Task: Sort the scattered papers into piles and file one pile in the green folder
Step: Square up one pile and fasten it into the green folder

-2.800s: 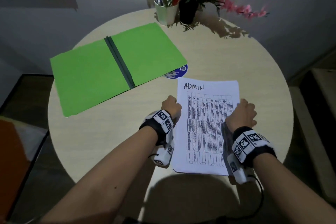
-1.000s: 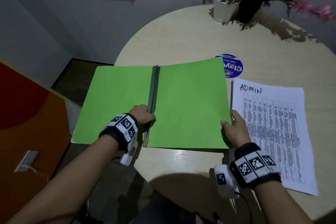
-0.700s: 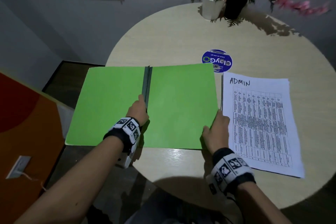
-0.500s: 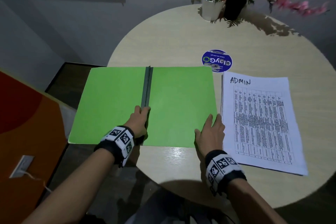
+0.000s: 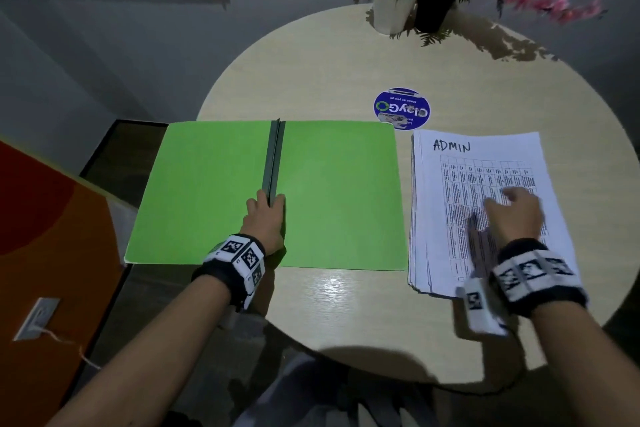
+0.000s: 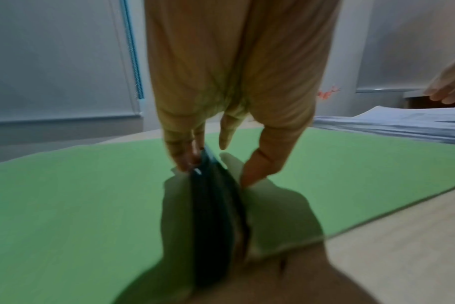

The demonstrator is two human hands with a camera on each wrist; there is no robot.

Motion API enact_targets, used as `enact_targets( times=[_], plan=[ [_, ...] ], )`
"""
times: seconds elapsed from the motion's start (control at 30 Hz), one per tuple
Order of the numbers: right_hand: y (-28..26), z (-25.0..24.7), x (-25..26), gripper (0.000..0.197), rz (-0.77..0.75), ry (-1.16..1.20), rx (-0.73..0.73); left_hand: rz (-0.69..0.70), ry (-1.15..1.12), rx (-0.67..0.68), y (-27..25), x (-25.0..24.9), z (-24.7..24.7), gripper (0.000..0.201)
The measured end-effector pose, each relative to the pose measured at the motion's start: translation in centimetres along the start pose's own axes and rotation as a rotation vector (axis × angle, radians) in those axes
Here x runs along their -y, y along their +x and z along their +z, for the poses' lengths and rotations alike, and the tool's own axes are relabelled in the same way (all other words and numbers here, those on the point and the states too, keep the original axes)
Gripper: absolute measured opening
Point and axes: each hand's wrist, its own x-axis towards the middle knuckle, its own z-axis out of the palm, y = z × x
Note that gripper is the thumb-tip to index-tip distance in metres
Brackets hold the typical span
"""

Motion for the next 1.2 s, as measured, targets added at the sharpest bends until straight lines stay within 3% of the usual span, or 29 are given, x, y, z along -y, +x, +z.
enact_targets(
  times=[0.07, 0.17, 0.3, 0.43, 0.57, 0.67, 0.83, 0.9, 1.0, 1.03, 1.13, 1.2],
  plan=[
    [2.1, -2.4, -2.5, 0.053, 0.156, -0.106, -0.048, 0.068, 0.014, -0.03, -0.4, -2.3, -0.3, 0.085],
    [2.7, -3.8, -5.5, 0.072, 0.3, -0.271, 0.033, 0.28, -0.043, 0.002, -1.2, -7.9, 0.0, 0.084],
    [2.6, -3.0, -7.1, 0.076, 0.276, -0.333, 0.084, 0.477, -0.148, 0.208, -1.5, -15.6, 1.9, 0.071],
    [2.7, -2.5, -7.1, 0.071, 0.268, -0.231, 0.12, 0.39, -0.179, 0.338, -1.4, -19.6, 3.4, 0.07],
    [1.9, -2.0, -8.2, 0.05, 0.297, -0.055, 0.183, 0.262, -0.279, 0.279, -1.6, -20.9, 3.9, 0.07],
    [1.0, -3.1, -7.2, 0.025, 0.171, 0.142, 0.168, 0.222, -0.368, 0.252, -1.7, -21.2, 3.9, 0.07],
    [-1.4, -7.3, -0.3, 0.024, -0.325, 0.127, -0.003, 0.143, -0.64, 0.282, -0.7, -21.6, 2.8, 0.063],
    [-2.8, -8.6, 2.4, 0.021, -0.513, 0.192, -0.003, 0.11, -0.817, 0.285, 0.4, -21.4, 1.4, 0.065],
    [-4.5, -9.1, 5.1, 0.019, -0.578, 0.41, 0.076, 0.066, -1.058, 0.179, 2.6, -19.4, -0.5, 0.096],
    [-4.8, -8.7, 5.8, 0.02, -0.56, 0.489, 0.113, 0.058, -1.104, 0.123, 3.6, -18.1, -0.9, 0.098],
    [-5.0, -5.9, 7.3, 0.024, -0.473, 0.625, 0.205, 0.01, -1.166, -0.124, 2.3, -13.7, -4.7, 0.048],
    [-5.2, -2.8, 7.7, 0.025, -0.42, 0.616, 0.263, -0.054, -1.124, -0.294, 2.3, -10.4, -5.4, 0.032]
  ],
)
